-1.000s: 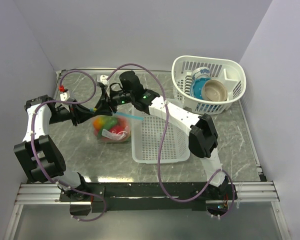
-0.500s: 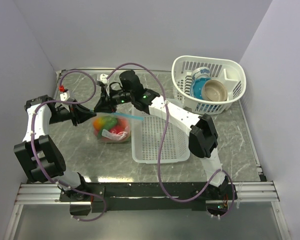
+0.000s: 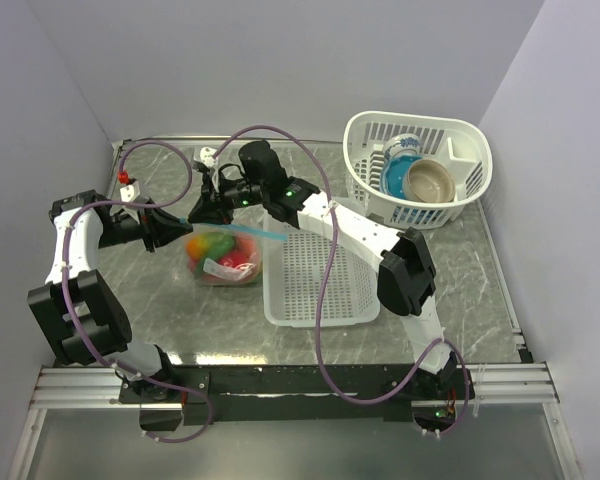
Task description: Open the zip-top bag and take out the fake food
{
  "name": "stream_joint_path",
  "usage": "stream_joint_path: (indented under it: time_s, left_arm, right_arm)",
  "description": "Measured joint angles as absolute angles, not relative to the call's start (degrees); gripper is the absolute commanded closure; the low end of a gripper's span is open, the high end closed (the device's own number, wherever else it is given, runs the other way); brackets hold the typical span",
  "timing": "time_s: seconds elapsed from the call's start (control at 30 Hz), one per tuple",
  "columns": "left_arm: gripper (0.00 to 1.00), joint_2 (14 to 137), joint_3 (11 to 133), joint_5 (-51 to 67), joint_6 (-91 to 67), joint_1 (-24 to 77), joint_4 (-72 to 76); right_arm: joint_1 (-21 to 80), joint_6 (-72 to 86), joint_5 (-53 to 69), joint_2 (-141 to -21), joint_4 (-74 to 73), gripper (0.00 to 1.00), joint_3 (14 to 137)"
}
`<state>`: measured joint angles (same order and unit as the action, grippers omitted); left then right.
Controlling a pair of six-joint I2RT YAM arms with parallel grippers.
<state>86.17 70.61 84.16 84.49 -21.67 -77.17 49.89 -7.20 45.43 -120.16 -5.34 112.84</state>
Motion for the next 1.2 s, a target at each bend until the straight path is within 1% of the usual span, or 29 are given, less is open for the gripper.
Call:
stream_joint_path:
  time_s: [0.2,0.37,0.47,0.57,0.63,0.67,0.7,0.8,0.87,0.93,1.0,1.03,1.07,1.1,1.17,1.2]
  left_arm:
    - [0.84,86.1,70.6,84.1,84.3,-21.7,-77.2]
    - [0.84,86.1,70.9,84.1,84.2,-21.7,-77.2]
    - [0.84,86.1,72.2,84.2,84.1,-21.7,-77.2]
    - [0.81,86.1,73.3,84.2,83.7,-21.7,-77.1]
    - [0.73,86.1,73.3,84.2,83.2,-21.7,-77.2]
    - [0.67,86.1,73.3,84.2,83.0,-21.7,-77.1]
    - [0.44,86.1,73.3,84.2,82.8,-21.5,-77.1]
    - [0.16,86.1,73.3,84.2,81.6,-20.1,-77.0]
    - [0.09,86.1,73.2,84.2,81.4,-18.7,-77.0]
    - [0.08,86.1,73.1,84.2,81.3,-17.3,-77.1]
    - [0.09,86.8,73.1,84.3,81.4,-16.2,-77.1]
    - [0.12,87.3,73.1,84.3,81.5,-15.9,-77.1]
    - [0.18,88.1,73.1,84.3,81.6,-15.9,-77.1]
    - [0.36,89.1,73.3,84.2,81.8,-15.9,-77.2]
    - [0.60,90.9,73.7,84.2,82.1,-15.9,-77.2]
    - [0.85,91.7,74.0,84.2,82.4,-15.9,-77.1]
  right_arm:
    - [49.9,-9.3,43.2,-119.9,-6.5,1.00,112.4]
    - [49.4,-11.1,41.3,-115.2,-7.0,1.00,105.2]
    - [48.9,-11.5,40.8,-113.3,-7.3,1.00,102.9]
    - [48.3,-11.5,40.5,-112.4,-7.0,1.00,101.9]
    - [48.2,-11.4,40.5,-112.4,-7.0,1.00,101.9]
    - [48.1,-11.3,40.6,-112.4,-7.0,1.00,101.9]
    - [48.1,-11.1,40.6,-112.4,-6.9,1.00,102.0]
    - [48.1,-10.1,41.2,-112.4,-6.8,1.00,102.2]
    - [48.1,-9.6,41.6,-112.4,-6.5,1.00,102.3]
    - [48.1,-9.0,42.0,-112.4,-6.1,1.00,102.4]
    - [48.1,-8.6,42.4,-112.4,-5.8,1.00,102.4]
    - [48.1,-8.4,42.7,-112.4,-5.7,1.00,102.4]
    - [48.1,-8.4,42.9,-112.4,-5.6,1.00,102.4]
    - [48.1,-8.3,43.0,-112.4,-5.6,1.00,102.4]
    - [48.1,-8.2,43.1,-112.4,-5.5,1.00,102.4]
    - [48.1,-8.2,43.1,-112.4,-5.5,1.00,102.4]
